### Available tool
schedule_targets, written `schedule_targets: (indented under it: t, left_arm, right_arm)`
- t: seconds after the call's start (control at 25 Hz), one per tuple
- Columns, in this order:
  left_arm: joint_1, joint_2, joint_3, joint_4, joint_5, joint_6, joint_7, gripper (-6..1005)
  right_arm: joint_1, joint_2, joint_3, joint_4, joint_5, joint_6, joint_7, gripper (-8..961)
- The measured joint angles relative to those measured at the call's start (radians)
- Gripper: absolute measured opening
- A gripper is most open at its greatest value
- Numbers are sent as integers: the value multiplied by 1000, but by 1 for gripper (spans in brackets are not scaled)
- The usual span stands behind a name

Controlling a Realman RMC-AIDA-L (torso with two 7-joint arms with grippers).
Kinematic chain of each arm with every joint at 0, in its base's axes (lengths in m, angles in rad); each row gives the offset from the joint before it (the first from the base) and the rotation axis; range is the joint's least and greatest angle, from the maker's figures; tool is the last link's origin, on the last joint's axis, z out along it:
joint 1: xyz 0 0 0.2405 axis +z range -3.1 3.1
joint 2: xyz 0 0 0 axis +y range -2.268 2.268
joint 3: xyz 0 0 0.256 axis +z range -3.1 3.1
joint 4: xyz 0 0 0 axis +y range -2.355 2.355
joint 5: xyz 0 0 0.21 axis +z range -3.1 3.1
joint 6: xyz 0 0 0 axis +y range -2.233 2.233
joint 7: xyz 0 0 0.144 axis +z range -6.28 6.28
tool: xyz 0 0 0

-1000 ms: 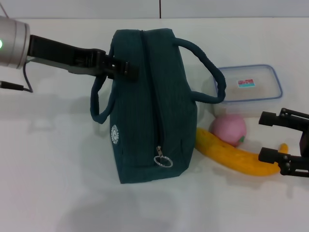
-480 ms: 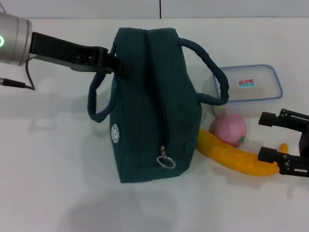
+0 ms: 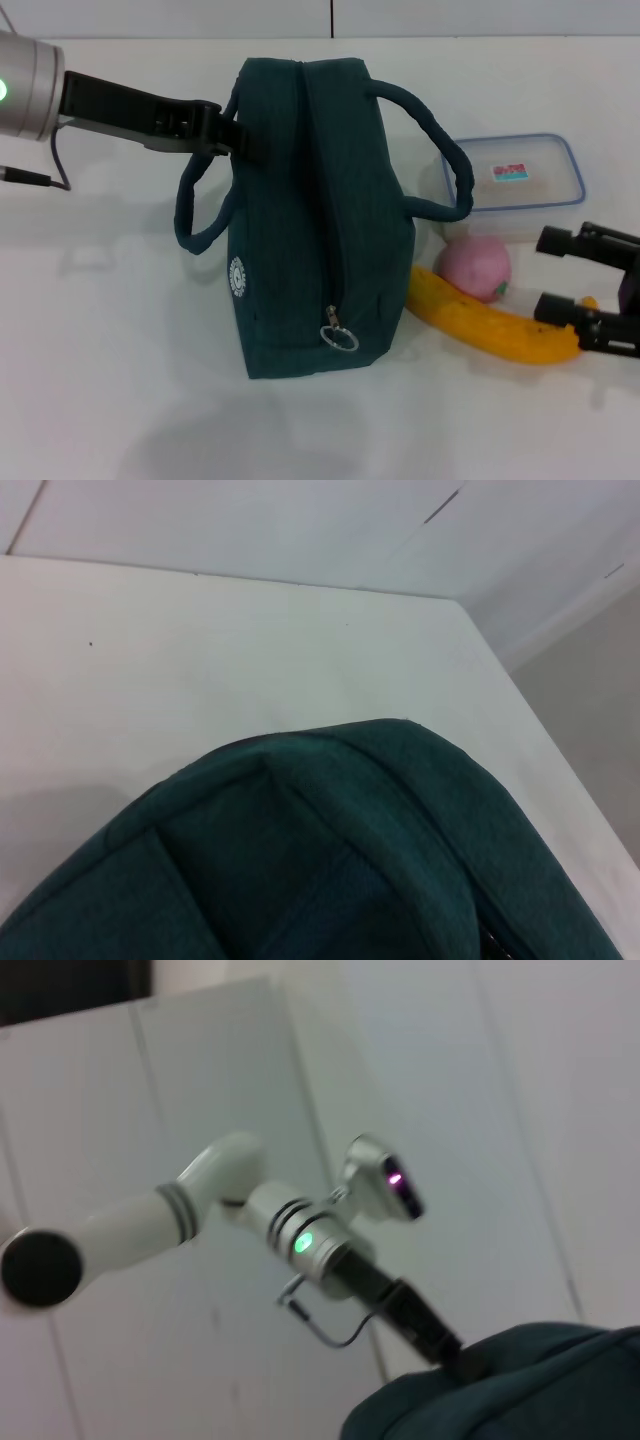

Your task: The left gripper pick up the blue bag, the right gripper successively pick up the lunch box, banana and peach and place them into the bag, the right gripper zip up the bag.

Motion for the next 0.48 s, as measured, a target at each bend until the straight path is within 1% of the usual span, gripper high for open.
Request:
schedule_targets:
  t: [0.08,0.2,0.36,0.48]
  left_arm:
    - [3,-2,0,0,0,-1,-3,60]
    - [5,-4,-2,0,0,-2,-11,60]
    - [8,-5,-2,-9,0,-3,-10,60]
    - [12,-6,-2,-15,-3,-5,-7,60]
  right_arm:
    - [0,0,42,29,1,0,1,750]
    - [0,1,149,89,4,13,1,750]
    - [4,4,368,223,39,49,2,750]
    - [4,6,482,330,104,95,3,749]
